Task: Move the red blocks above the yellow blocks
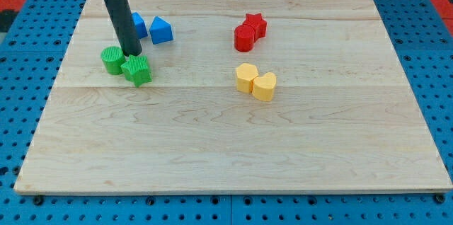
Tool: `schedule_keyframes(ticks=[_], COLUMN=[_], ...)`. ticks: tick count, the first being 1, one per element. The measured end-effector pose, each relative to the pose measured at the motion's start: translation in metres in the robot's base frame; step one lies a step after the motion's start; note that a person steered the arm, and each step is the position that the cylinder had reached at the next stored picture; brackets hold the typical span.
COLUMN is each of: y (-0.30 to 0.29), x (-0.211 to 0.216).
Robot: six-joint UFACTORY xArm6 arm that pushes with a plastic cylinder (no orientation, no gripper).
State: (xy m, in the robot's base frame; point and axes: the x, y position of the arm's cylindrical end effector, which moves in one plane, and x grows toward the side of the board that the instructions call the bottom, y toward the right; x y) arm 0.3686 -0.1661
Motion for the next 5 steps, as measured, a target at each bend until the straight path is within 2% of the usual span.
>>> schedule_keyframes(ticks=[1, 4, 5], y=[0.000, 0.171, 0.162], x=[-0.001, -0.001, -0.018])
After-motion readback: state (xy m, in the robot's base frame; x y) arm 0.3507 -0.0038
